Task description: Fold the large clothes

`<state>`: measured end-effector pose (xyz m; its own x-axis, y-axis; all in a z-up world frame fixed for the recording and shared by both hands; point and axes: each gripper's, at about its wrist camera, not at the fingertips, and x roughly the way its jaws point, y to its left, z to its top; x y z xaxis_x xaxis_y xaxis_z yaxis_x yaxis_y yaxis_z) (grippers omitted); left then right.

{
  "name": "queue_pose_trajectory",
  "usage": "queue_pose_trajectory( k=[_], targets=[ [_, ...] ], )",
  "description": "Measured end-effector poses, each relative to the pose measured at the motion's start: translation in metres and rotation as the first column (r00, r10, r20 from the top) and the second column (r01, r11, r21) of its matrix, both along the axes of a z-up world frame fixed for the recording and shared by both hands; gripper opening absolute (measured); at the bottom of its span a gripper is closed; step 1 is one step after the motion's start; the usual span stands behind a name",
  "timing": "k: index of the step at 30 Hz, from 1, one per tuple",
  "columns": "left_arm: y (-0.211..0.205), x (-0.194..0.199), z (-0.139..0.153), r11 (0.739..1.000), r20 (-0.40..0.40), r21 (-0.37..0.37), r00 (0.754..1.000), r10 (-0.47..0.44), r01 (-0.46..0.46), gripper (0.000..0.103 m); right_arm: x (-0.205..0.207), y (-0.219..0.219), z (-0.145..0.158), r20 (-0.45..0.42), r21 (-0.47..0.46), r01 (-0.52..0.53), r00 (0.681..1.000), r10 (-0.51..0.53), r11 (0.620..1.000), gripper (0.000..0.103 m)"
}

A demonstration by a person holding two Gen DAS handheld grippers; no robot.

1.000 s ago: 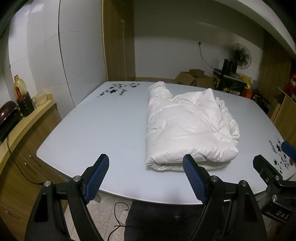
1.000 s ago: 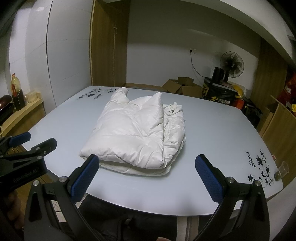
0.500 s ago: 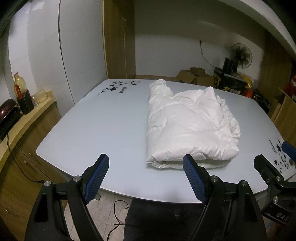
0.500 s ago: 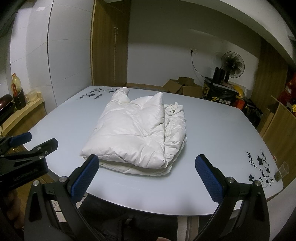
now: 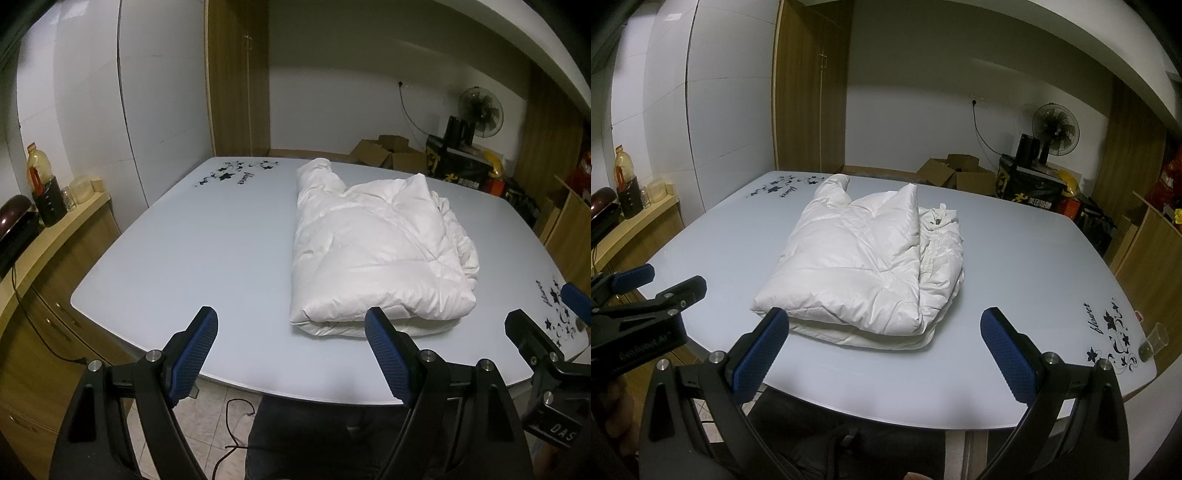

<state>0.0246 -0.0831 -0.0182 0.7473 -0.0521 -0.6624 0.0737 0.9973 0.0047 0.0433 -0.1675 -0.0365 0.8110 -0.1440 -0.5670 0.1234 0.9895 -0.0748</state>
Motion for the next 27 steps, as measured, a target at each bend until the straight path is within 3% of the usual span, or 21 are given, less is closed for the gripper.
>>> queue_pose_trajectory(
  k=[20, 24, 27],
  targets=[
    [0.01, 0.008, 0.002, 0.999, -0.029, -0.053, 1.0, -0.003, 0.002, 0.082, -0.001, 0.0, -0.002, -0.007, 0.008, -0.009, 1.0, 0.009, 1.0, 0.103],
    [0.012, 0.007, 0.005, 0.994, 0.015, -0.101, 0.999, -0.037, 0.038, 0.082, 0.0, 0.0, -0.002, -0.01, 0.006, -0.012, 1.0, 0.012, 1.0, 0.103],
    [0.015, 0.008, 0.007, 0.995, 0.043, -0.095, 0.999, -0.009, 0.013, 0.082, 0.001, 0.001, -0.004, -0.014, 0.005, -0.015, 1.0, 0.015, 1.0, 0.103]
  ],
)
